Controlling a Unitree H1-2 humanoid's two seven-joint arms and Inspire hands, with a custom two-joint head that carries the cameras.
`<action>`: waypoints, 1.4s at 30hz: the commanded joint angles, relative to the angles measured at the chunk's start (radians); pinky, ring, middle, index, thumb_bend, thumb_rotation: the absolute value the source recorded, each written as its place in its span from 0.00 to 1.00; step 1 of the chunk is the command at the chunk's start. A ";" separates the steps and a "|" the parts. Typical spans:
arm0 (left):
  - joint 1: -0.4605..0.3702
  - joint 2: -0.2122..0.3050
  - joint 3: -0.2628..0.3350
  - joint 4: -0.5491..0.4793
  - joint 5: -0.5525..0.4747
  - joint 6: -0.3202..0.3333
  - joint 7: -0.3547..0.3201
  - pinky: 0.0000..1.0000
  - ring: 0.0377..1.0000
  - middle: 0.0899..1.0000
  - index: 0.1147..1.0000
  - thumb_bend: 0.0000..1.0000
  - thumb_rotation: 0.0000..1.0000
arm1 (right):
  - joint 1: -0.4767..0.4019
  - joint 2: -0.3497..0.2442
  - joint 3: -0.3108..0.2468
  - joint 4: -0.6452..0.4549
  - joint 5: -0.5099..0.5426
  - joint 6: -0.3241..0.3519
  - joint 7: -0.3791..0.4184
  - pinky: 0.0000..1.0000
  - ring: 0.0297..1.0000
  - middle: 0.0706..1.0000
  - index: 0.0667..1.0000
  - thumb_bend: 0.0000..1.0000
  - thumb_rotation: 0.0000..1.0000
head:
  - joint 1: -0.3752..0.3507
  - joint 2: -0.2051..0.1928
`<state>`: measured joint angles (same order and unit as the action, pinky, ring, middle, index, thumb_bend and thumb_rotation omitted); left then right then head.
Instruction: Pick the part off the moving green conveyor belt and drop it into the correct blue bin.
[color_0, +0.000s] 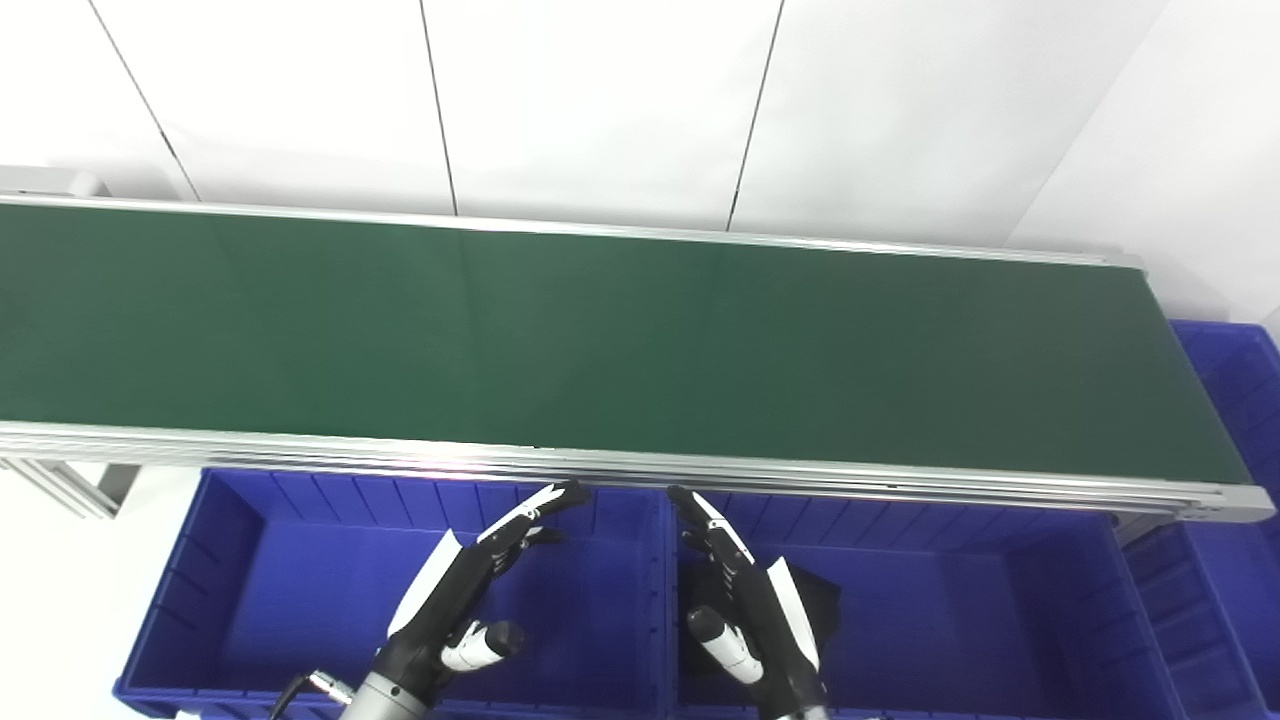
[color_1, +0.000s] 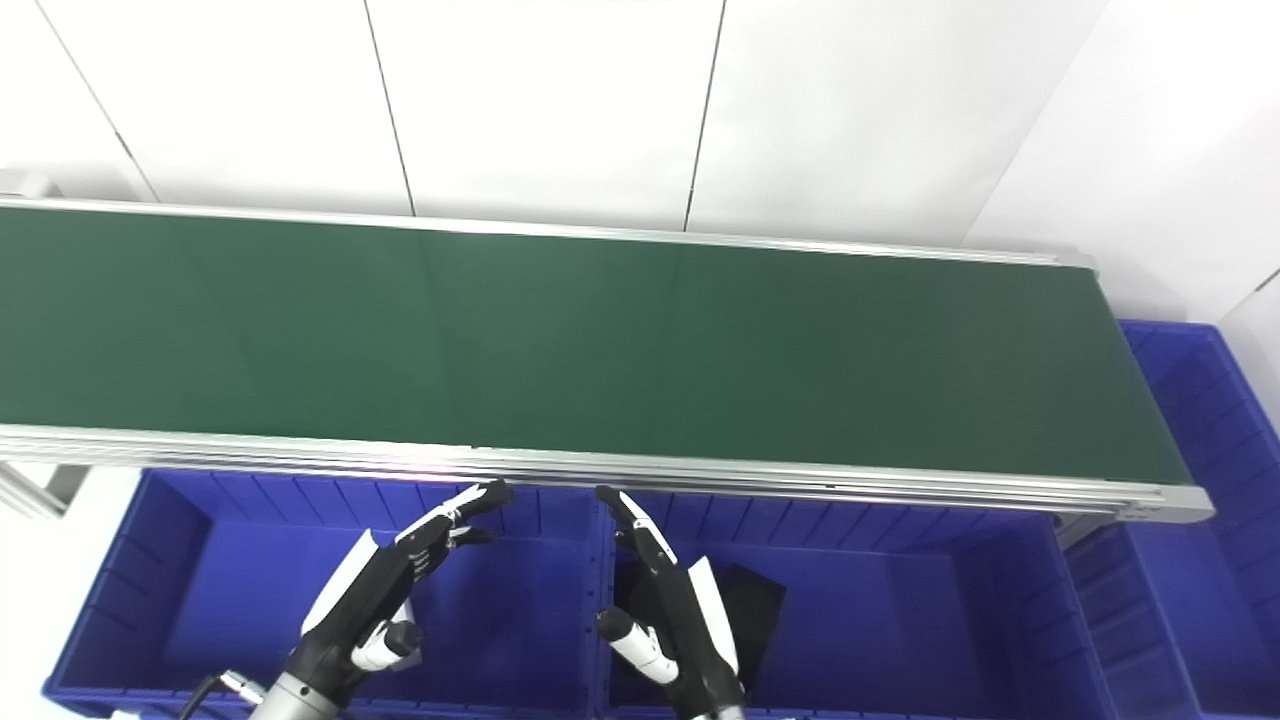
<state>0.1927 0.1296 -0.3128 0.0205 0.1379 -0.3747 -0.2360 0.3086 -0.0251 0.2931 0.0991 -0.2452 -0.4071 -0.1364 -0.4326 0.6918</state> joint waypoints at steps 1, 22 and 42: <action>-0.017 0.004 0.003 -0.034 -0.007 -0.005 -0.005 0.81 0.91 0.92 0.83 0.97 1.00 | -0.005 0.018 -0.003 -0.039 -0.004 -0.031 0.007 0.87 0.93 0.91 0.89 0.96 0.97 | -0.004 0.004; -0.033 0.020 0.015 -0.032 -0.041 0.017 -0.029 0.82 0.92 0.94 0.85 1.00 1.00 | -0.017 0.048 -0.022 -0.063 -0.019 -0.007 0.032 0.85 0.91 0.90 0.89 0.96 0.97 | -0.039 0.046; -0.014 -0.037 -0.005 -0.047 0.030 0.017 0.007 0.83 0.92 0.92 0.86 0.97 1.00 | 0.024 0.005 -0.066 -0.118 0.036 -0.019 0.087 0.83 0.88 0.91 0.91 0.92 0.97 | 0.125 0.070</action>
<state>0.1785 0.1089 -0.3129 0.0090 0.1623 -0.3371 -0.2444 0.3302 -0.0191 0.2327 0.0213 -0.2157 -0.4011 -0.0502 -0.3083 0.7609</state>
